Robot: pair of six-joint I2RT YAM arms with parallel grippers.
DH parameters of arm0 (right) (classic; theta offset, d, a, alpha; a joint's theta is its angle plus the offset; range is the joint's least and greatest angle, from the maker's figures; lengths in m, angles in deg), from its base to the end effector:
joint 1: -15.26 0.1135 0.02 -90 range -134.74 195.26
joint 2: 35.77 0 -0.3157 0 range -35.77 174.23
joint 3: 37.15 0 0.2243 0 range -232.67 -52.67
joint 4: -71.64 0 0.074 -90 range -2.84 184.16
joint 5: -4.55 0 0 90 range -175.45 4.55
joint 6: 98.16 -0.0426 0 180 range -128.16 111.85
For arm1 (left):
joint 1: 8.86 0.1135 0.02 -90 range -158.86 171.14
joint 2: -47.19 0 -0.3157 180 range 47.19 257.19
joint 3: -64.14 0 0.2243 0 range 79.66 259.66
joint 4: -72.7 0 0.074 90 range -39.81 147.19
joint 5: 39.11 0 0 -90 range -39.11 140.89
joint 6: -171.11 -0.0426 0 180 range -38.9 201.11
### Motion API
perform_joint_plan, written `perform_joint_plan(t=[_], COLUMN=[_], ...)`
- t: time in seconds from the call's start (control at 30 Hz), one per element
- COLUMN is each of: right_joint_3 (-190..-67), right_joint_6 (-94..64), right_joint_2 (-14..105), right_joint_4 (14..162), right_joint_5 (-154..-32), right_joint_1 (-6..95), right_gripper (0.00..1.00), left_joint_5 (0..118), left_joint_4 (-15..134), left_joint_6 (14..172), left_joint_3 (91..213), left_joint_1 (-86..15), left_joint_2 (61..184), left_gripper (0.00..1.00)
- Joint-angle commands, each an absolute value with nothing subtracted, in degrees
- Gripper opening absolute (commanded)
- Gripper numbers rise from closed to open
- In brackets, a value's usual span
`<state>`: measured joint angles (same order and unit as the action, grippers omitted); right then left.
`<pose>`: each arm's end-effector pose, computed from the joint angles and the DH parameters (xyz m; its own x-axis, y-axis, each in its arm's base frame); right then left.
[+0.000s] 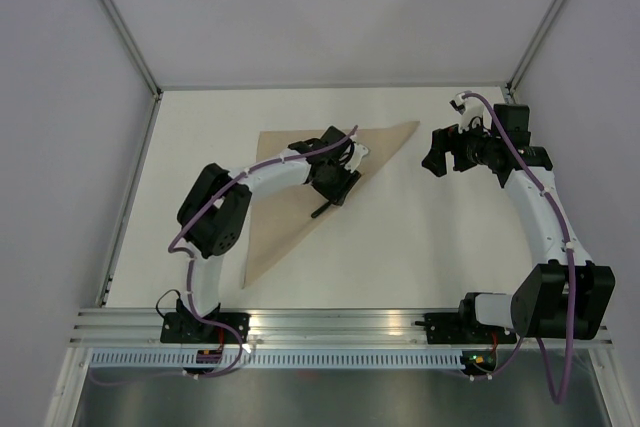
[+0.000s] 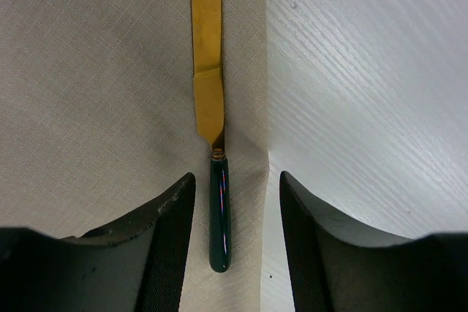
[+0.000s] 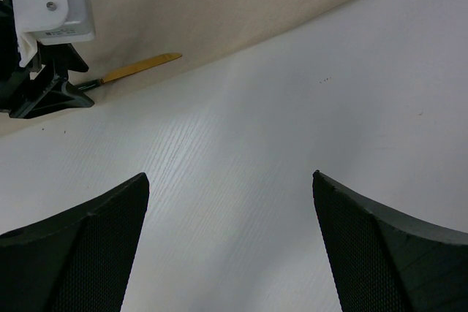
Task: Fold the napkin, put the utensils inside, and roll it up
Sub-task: Place the utensil onto the napkin, then fold the napkin
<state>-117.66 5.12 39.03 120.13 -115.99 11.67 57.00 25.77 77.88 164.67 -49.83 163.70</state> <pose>0.2425 0.0065 0.3653 -0.5866 -0.1614 -0.7936 -0.4655 0.8691 0.1673 0.3213 -0.2851 0.2307 -0.6324 0.6233 -0.4600 0.7253 0.6850 -0.0690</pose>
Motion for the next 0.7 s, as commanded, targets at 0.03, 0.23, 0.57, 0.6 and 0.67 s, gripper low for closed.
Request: perform_joint_plan(t=[0.03,0.23,0.57,0.6,0.67], right_joint_3=[-118.8,-119.1,-116.5,-116.0,-114.6], right_joint_6=[4.7,6.5,4.9,4.7,4.5], right_joint_2=[38.3,38.9,38.6,38.6,39.4], right_joint_4=[119.9,120.1,110.3,107.4,104.4], right_joint_5=[-116.3,-119.0,-109.9,-108.8,-105.9], right_joint_1=[11.7,11.8,31.6,37.5,43.4], right_gripper=[0.97,0.98,0.92,0.92,0.91], left_joint_5=[58.1,57.0,45.4,43.8,42.6], left_joint_4=[25.2,25.3,21.2,20.5,18.4], left_joint_6=[80.2,84.3,105.6,107.6,109.3], left_joint_3=[166.1,166.1,163.5,163.3,163.9], left_joint_1=[-49.9,-49.0,-38.1,-38.0,-38.0], left_joint_2=[158.7,153.2,125.1,122.8,116.6], left_gripper=[0.56,0.58,0.65,0.65,0.66])
